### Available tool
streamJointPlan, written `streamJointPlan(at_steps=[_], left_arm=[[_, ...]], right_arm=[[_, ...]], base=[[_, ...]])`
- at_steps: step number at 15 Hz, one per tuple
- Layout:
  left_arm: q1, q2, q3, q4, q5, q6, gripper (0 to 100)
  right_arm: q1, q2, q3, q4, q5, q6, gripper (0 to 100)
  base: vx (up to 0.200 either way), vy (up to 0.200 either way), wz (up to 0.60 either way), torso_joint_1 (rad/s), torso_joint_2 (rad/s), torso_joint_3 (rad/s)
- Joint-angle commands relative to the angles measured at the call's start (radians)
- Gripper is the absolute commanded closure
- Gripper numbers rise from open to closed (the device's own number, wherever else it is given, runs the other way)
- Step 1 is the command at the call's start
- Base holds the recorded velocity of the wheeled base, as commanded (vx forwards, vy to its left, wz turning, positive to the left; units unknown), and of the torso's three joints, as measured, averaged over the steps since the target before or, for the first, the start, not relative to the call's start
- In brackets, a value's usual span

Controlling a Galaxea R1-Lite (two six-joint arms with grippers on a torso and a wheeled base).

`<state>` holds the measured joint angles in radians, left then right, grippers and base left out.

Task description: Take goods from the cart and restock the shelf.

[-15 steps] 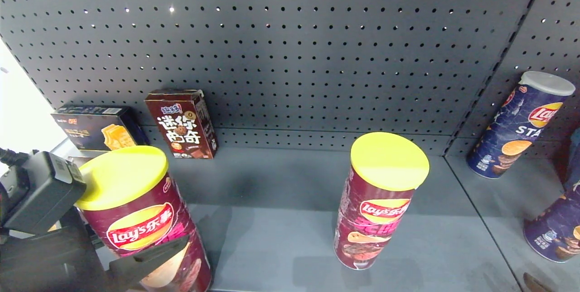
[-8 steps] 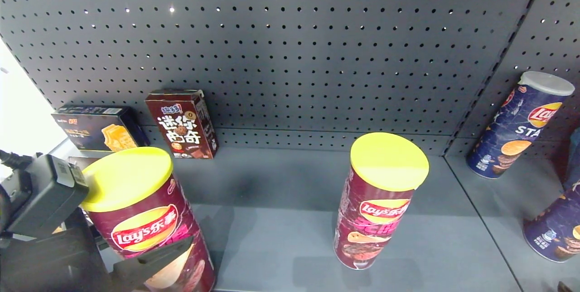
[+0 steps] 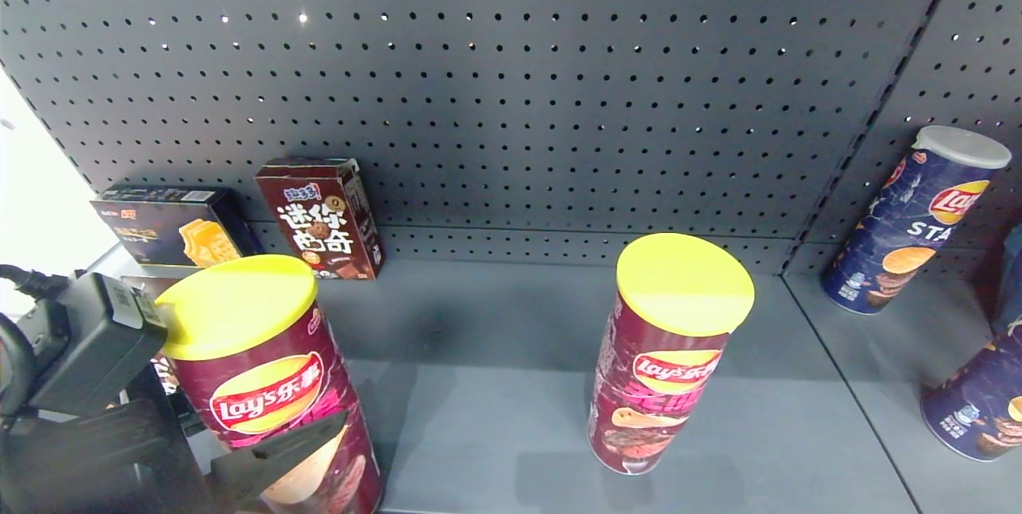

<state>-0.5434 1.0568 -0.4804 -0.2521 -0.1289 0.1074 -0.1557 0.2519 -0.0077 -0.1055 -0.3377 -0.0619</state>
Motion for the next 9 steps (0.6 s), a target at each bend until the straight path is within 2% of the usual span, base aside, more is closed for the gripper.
streamJointPlan(at_steps=[1,3,4,5,6,7,8,9], left_arm=[[-0.001,0.002,0.002,0.002,0.000,0.000,100],[0.000,-0.004,0.008,0.004,0.000,0.000,100],[0.000,-0.004,0.011,0.002,0.000,0.000,100],[0.000,-0.004,0.011,0.002,0.000,0.000,100],[0.000,-0.004,0.011,0.002,-0.001,-0.002,100],[0.000,-0.004,0.011,0.002,0.000,0.000,100],[0.000,-0.006,0.011,0.001,-0.001,-0.002,100],[-0.001,-0.006,0.013,0.002,-0.001,0.000,100]], right_arm=[[-0.021,-0.157,0.005,0.041,0.115,0.037,0],[-0.021,-0.155,0.006,0.041,0.137,0.020,0],[-0.021,-0.155,0.006,0.041,0.212,-0.006,0],[-0.021,-0.155,0.006,0.041,0.212,-0.006,0],[-0.021,-0.155,-0.003,0.066,0.425,-0.010,0],[-0.021,-0.155,-0.009,0.090,0.434,-0.007,0],[-0.024,-0.154,-0.020,0.109,0.370,0.065,0],[-0.030,-0.152,-0.011,0.101,0.227,0.113,0]], base=[[0.000,0.000,0.00,0.000,0.00,0.000],[0.000,0.000,0.00,0.000,0.00,0.000],[0.000,0.000,0.00,0.000,0.00,0.000],[0.000,0.000,0.00,0.000,0.00,0.000],[0.000,0.000,0.00,0.000,0.00,0.000],[0.000,0.000,0.00,0.000,0.00,0.000],[0.000,0.000,0.00,0.000,0.00,0.000],[0.000,0.000,0.00,0.000,0.00,0.000]])
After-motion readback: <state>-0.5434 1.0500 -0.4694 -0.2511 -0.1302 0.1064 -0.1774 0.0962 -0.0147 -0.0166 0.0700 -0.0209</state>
